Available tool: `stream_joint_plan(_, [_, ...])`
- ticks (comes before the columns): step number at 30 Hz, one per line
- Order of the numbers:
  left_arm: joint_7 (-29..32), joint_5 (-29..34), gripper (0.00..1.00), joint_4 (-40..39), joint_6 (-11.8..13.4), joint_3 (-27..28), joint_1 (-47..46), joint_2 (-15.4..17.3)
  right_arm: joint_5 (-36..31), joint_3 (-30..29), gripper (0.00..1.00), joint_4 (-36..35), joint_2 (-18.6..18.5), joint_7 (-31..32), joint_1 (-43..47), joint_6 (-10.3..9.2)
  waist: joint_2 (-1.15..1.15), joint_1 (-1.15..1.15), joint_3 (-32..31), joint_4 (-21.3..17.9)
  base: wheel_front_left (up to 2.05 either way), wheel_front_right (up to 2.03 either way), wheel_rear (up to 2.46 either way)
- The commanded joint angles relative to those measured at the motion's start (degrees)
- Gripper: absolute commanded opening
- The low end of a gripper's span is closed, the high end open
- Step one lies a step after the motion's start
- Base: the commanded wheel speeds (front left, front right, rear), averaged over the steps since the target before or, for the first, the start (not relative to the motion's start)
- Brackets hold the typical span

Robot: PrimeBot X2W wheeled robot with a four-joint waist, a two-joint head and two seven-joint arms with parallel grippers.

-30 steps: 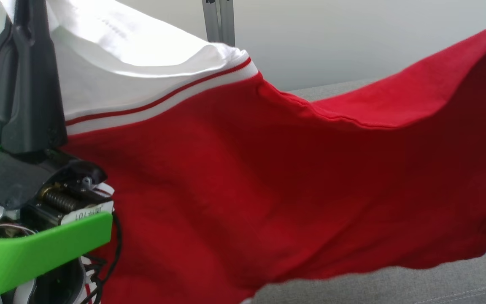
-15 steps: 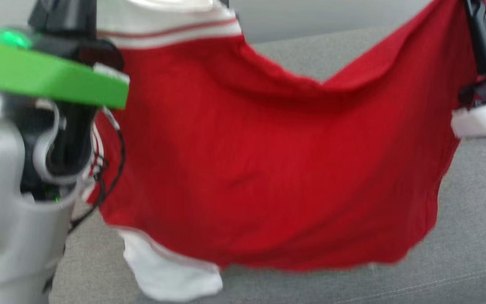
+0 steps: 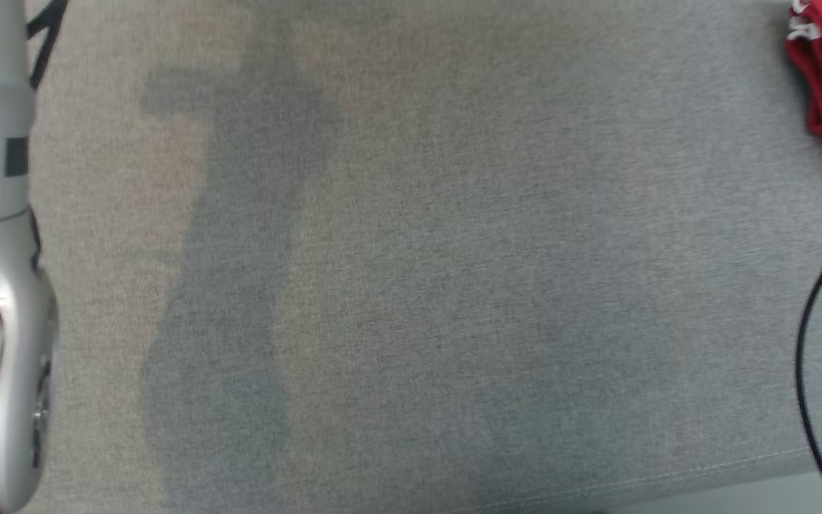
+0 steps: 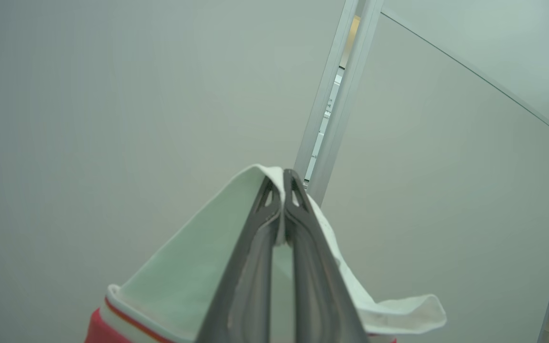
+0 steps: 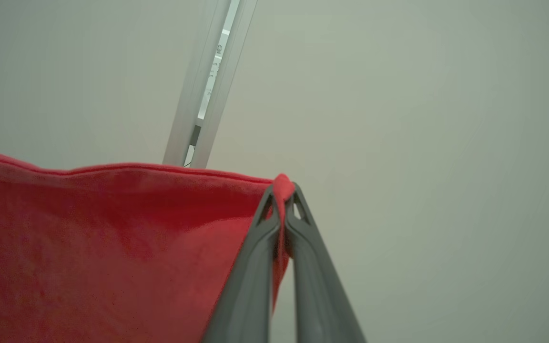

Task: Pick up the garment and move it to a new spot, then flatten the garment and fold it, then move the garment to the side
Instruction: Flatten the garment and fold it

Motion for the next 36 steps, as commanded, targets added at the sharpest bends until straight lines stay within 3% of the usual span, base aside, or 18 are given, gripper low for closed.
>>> stream_joint_plan(1, [-0.7,-0.2,0.0,2.4,-1.1,0.1,0.9,-0.6,-1.2,-0.1,0.0,2.8,1.1,-1.0,0.5,-0.09,0.0,0.0,4.3,2.1,0.0,0.0,0.0])
stream_joint_plan(6, [-2.4,-0.4,0.0,9.2,-4.8,-0.3,5.5,-1.6,-4.0,0.0,0.0,11.8,2.9,-3.7,3.1,-0.09,0.0,0.0,7.5,3.7,0.0,0.0,0.0])
stream_joint_plan(10, [-2.8,-0.8,0.0,11.0,-6.7,1.0,10.4,-1.9,-4.1,0.0,0.0,14.9,3.5,-4.4,5.6,-0.09,0.0,0.0,8.9,4.3,0.0,0.0,0.0])
stream_joint_plan(24, [-2.7,-1.0,0.0,1.7,-9.7,9.2,29.2,-4.3,4.3,2.0,0.0,5.7,2.2,-4.4,21.3,-0.09,0.0,0.0,2.5,4.9,0.0,0.0,0.0])
stream_joint_plan(36, [-2.4,-1.4,0.0,-7.9,-10.8,6.9,55.1,-4.6,10.6,4.3,0.0,-5.0,1.1,-4.4,43.5,-0.09,0.0,0.0,-10.7,5.7,0.0,0.0,0.0])
